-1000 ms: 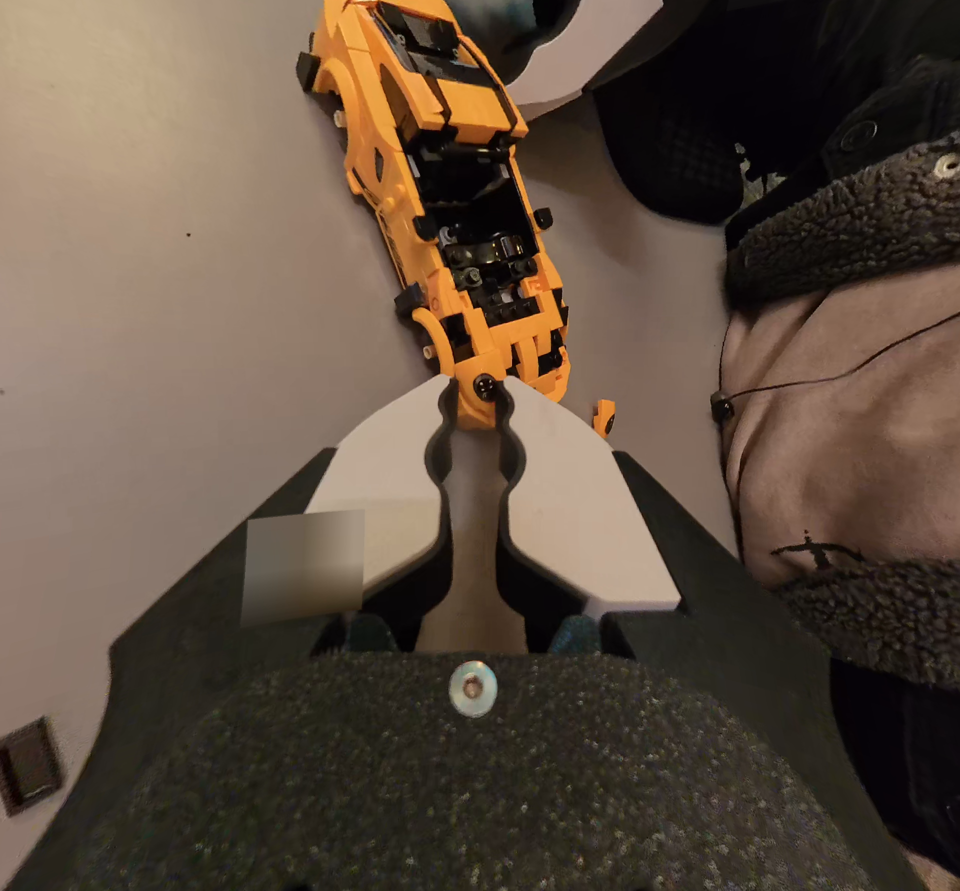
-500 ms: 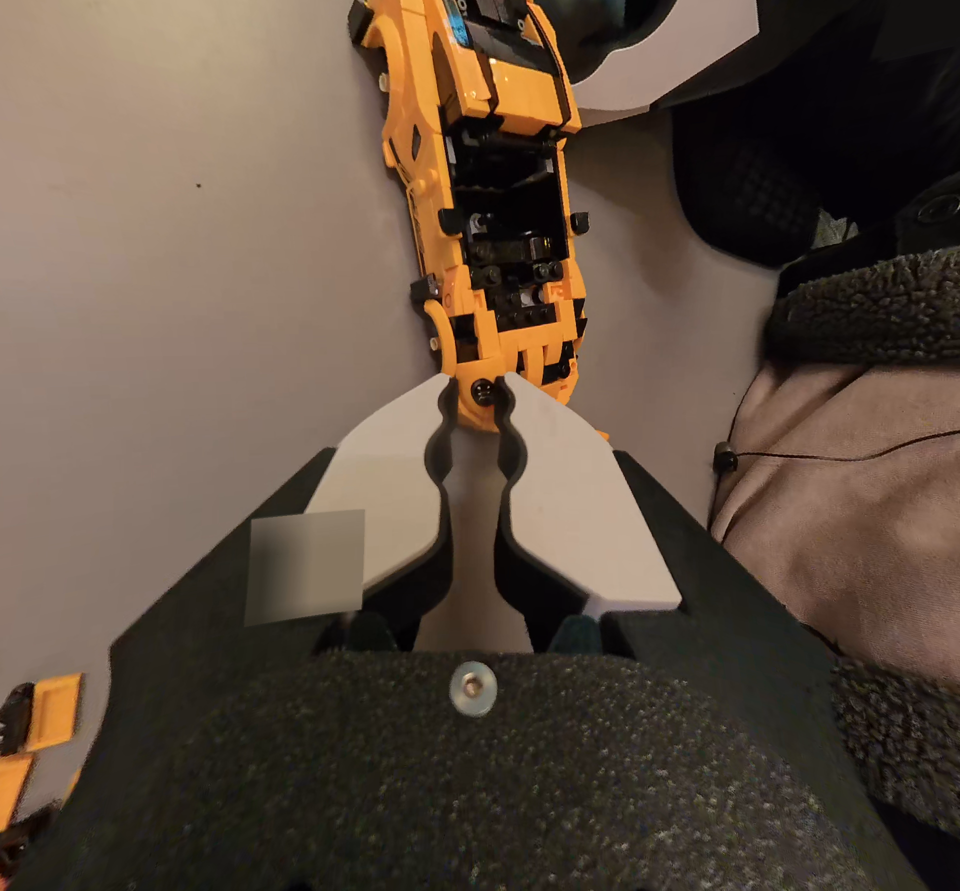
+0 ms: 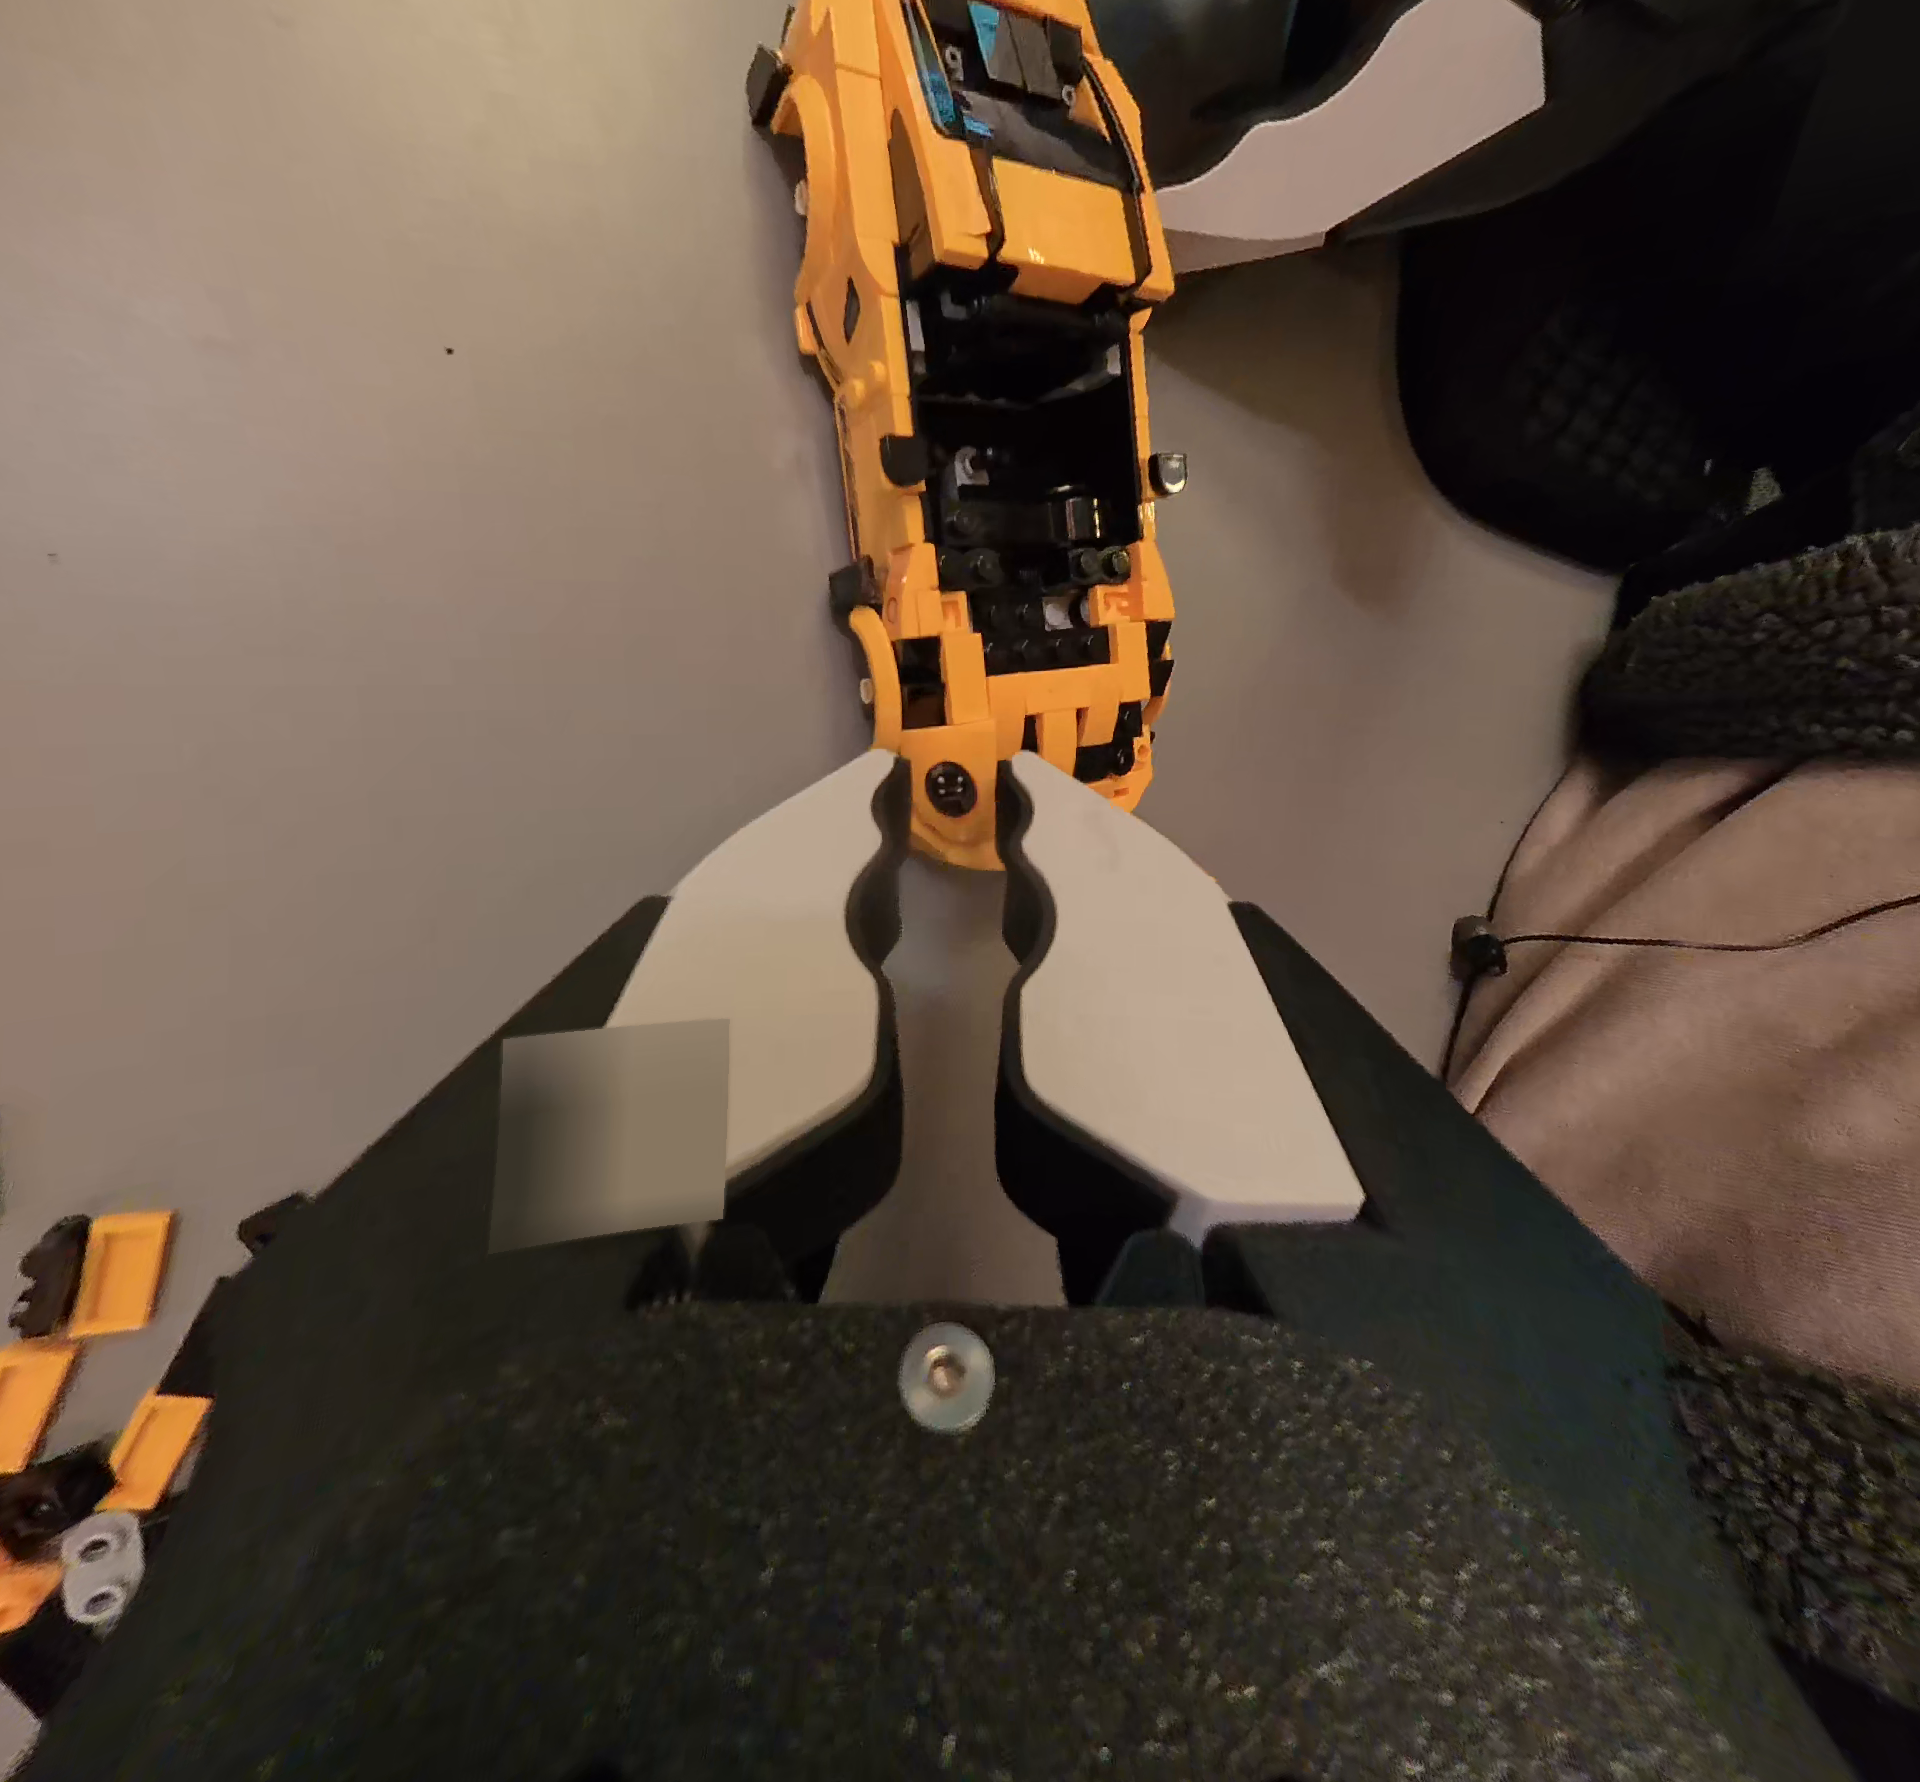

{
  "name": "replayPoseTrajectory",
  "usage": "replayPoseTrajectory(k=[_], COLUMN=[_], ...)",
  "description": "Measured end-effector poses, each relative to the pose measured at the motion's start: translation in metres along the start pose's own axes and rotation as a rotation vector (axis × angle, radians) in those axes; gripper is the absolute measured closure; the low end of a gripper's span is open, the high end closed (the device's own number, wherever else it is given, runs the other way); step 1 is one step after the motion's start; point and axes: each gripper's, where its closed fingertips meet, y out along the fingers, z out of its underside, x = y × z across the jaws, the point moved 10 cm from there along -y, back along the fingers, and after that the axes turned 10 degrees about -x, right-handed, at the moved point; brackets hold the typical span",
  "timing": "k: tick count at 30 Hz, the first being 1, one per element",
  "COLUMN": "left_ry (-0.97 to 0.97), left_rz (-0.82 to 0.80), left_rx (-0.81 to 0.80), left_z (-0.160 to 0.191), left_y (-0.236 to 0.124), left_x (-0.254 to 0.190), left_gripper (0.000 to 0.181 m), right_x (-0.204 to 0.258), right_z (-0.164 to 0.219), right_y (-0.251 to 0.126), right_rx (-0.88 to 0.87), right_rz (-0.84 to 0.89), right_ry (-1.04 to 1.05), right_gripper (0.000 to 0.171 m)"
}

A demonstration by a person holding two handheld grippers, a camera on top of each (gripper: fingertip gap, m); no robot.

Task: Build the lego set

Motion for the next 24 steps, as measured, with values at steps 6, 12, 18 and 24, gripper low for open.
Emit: replayPoseTrajectory(k=[6, 12, 18, 24], left_ry=[0.079, 0.199, 0.313, 0.334], left_rz=[-0.045, -0.142, -0.244, -0.264], left_rx=[0.042, 0.069, 0.068, 0.001], left_z=[-0.004, -0.005, -0.005, -0.002], left_y=[0.005, 0.008, 0.016, 0.012], left_x=[-0.006, -0.02, -0.033, -0.035], left_gripper=[0.177, 0.181, 0.181, 0.181], right_x=[0.0, 0.001, 0.002, 0.003], right_z=[0.001, 0.0, 0.0, 0.0], right_y=[0.0, 0.0, 0.0, 0.0], right_rx=[-0.005, 0.001, 0.0, -0.006], right_rz=[0.002, 0.01, 0.009, 0.019], right_ry=[0.005, 0.003, -0.001, -0.008], right_gripper=[0.13, 0.131, 0.131, 0.132])
